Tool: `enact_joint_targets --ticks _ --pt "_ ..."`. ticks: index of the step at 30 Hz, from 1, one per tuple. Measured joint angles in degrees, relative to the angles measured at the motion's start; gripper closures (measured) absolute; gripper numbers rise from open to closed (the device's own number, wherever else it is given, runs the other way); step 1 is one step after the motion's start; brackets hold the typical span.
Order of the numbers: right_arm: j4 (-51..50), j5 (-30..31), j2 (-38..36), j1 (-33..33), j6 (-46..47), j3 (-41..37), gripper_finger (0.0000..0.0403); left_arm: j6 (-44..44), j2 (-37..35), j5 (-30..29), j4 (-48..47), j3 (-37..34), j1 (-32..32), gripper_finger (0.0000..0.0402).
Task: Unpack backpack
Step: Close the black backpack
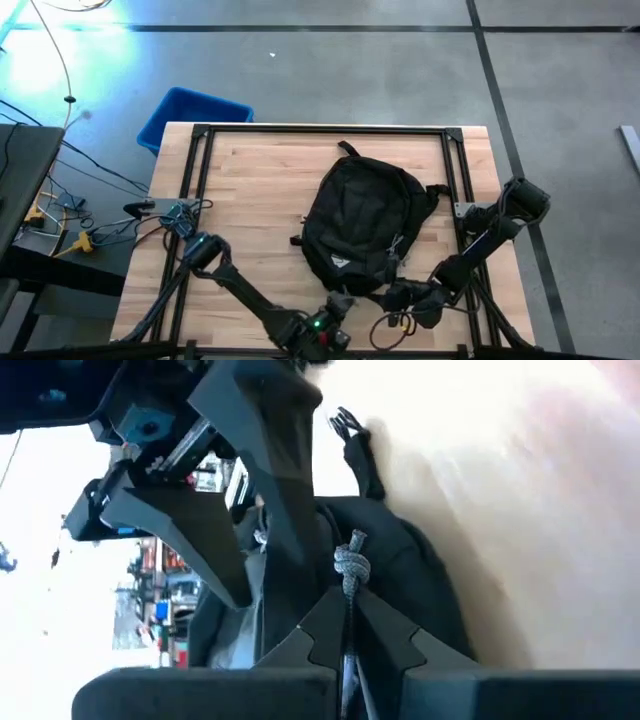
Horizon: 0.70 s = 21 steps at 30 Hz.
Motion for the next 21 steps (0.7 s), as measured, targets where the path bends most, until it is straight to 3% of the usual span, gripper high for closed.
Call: enact_joint_targets --ticks 3,7,9,11,15,21 --pt "-0.67 -0.24 0.00 -1.75 1.49 0.00 0.0212 -3.01 0.00 -2.79 -0.01 0.00 -1.01 0.0401" --pt "-2.50 -12.13 0.00 -5.46 4.84 0.00 0.0213 -3.95 0.00 -5.84 -0.07 0.00 -1.83 0.0401" --pt "-3.68 -14.73 0.00 -6.80 7.62 0.00 0.0225 -3.99 0.00 -7.59 -0.05 0.00 -2.13 0.0401" --pt "-4.42 -14.74 0.00 -7.49 10.29 0.00 0.0260 -4.30 0.00 -9.10 -0.03 0.02 -2.40 0.0401" --pt "-6.70 -14.79 0.00 -8.27 11.85 0.12 0.0376 -6.98 0.00 -13.44 -0.79 0.02 -3.16 0.0402" --pt "-10.80 -10.36 0.00 -6.38 13.71 0.13 0.0398 -20.27 0.00 -17.55 -11.62 0.05 -4.34 0.0401"
